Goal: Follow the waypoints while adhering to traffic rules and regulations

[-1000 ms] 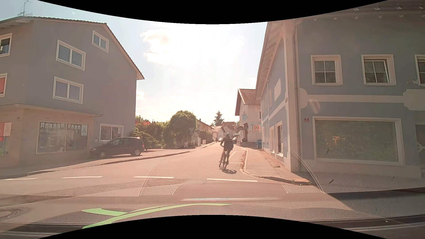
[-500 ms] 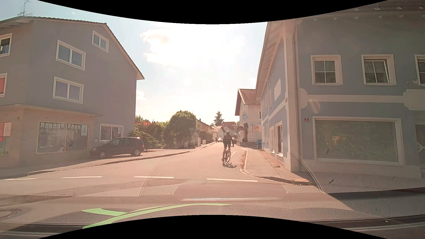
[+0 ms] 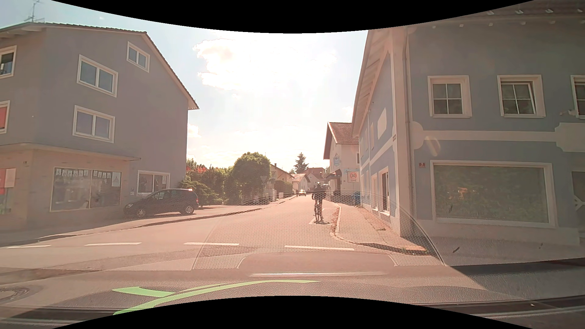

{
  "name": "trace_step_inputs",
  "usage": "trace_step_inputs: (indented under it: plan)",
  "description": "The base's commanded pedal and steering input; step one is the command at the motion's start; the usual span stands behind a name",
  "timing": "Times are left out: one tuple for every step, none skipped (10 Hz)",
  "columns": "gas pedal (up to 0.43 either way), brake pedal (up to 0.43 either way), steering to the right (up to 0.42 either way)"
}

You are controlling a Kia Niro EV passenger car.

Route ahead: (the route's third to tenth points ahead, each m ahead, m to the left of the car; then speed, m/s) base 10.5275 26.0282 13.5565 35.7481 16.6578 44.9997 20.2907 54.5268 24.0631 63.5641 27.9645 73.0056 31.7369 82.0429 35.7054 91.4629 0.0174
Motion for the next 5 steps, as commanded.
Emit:
trace_step_inputs:
  plan:
    - [0.000, 0.293, -0.285]
    - [0.000, 0.293, -0.285]
    - [0.000, 0.293, -0.285]
    - [0.000, 0.293, -0.285]
    - [0.000, 0.293, -0.285]
